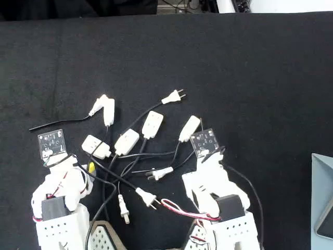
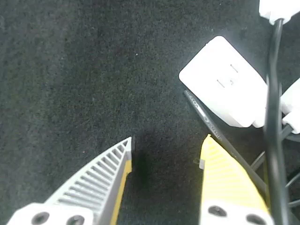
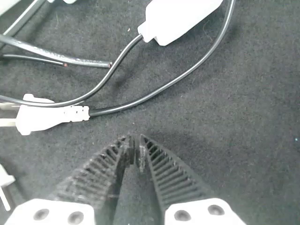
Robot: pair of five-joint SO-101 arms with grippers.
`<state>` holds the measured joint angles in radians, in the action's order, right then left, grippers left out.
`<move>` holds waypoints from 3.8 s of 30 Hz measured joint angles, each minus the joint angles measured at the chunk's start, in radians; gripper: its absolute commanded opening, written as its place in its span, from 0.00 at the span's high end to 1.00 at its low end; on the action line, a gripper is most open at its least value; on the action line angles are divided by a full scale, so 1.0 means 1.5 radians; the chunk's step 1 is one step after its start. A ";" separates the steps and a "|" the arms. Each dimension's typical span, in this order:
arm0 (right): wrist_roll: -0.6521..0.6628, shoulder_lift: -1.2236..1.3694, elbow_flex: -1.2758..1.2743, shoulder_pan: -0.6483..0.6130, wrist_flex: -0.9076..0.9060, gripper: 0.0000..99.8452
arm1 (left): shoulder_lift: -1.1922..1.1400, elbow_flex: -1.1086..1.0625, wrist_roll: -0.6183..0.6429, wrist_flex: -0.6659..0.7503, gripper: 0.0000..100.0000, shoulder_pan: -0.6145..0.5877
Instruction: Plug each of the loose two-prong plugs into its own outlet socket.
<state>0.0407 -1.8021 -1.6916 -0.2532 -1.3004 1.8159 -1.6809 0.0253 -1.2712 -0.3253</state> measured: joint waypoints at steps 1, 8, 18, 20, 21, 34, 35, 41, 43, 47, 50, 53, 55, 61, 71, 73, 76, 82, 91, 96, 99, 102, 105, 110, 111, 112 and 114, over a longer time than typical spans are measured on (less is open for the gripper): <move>0.000 0.000 0.000 0.000 0.000 0.98 | 0.000 0.000 0.000 0.000 0.77 0.000; 0.000 0.000 0.000 0.000 0.000 0.98 | 0.000 0.000 0.000 0.000 0.77 0.000; 0.000 0.000 0.000 0.000 0.000 0.98 | 0.000 0.000 0.000 0.000 0.77 0.000; 0.000 0.000 0.000 0.000 0.000 0.98 | 0.000 0.000 0.000 0.000 0.77 0.000; 0.000 0.000 0.000 0.000 0.000 0.98 | 0.000 0.000 0.000 0.000 0.77 0.000; 0.000 0.000 0.000 0.000 0.000 0.98 | 0.000 0.000 0.000 0.000 0.77 0.000; 0.000 0.000 0.000 0.000 0.000 0.98 | 0.000 0.000 0.000 0.000 0.77 0.000; 0.000 0.000 0.000 0.000 0.000 0.98 | 0.000 0.000 0.000 0.000 0.77 0.000; 0.000 0.000 0.000 0.000 0.000 0.98 | 0.000 0.000 0.000 0.000 0.77 0.000; 0.000 0.000 0.000 0.000 0.000 0.98 | 0.000 0.000 0.000 0.000 0.77 0.000; 0.000 0.000 0.000 0.000 0.000 0.98 | 0.000 0.000 0.000 0.000 0.77 0.000; 0.000 0.000 0.000 0.000 0.000 0.98 | 0.000 0.000 0.000 0.000 0.77 0.000; 0.000 0.000 0.000 0.000 0.000 0.98 | 0.000 0.000 0.000 0.000 0.77 0.000; 0.000 0.000 0.000 0.000 0.000 0.98 | 0.000 0.000 0.000 0.000 0.77 0.000; 0.003 0.000 0.019 0.109 0.027 0.98 | 0.000 0.000 0.000 0.000 0.77 0.000; 0.005 0.000 0.043 0.120 0.051 0.97 | 0.000 0.000 0.000 0.000 0.77 0.000; 0.005 0.000 0.086 0.129 0.056 0.97 | 0.000 0.000 0.000 0.000 0.77 0.000; 0.005 0.001 0.197 0.134 0.025 0.97 | 0.000 0.000 0.000 0.000 0.77 0.000; -0.033 0.309 0.395 0.133 0.013 0.97 | 0.000 0.000 0.000 0.000 0.77 0.000; -0.100 0.510 0.456 0.111 0.038 0.89 | 0.000 0.000 0.000 0.000 0.77 0.000; -0.162 0.616 0.466 0.078 0.042 0.79 | 0.000 0.000 0.000 0.000 0.77 0.000; -0.214 0.707 0.468 0.043 0.049 0.77 | 0.000 0.000 0.000 0.000 0.77 0.000; -0.239 0.771 0.473 0.013 0.051 0.77 | 0.000 0.000 0.000 0.000 0.77 0.000; -0.283 0.843 0.481 -0.017 0.124 0.77 | 0.000 0.000 0.000 0.000 0.77 0.000; -0.291 0.859 0.481 -0.019 0.145 0.77 | 0.000 0.000 0.000 0.000 0.77 0.000; -0.297 0.875 0.481 -0.020 0.163 0.77 | 0.000 0.000 0.000 0.000 0.77 0.000; -0.308 0.913 0.481 -0.021 0.190 0.77 | 0.000 0.000 0.000 0.000 0.77 0.000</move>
<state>-0.4212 -0.4319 -0.9705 -0.2854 -1.0150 1.8159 -1.6809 0.0253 -1.2712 -0.3253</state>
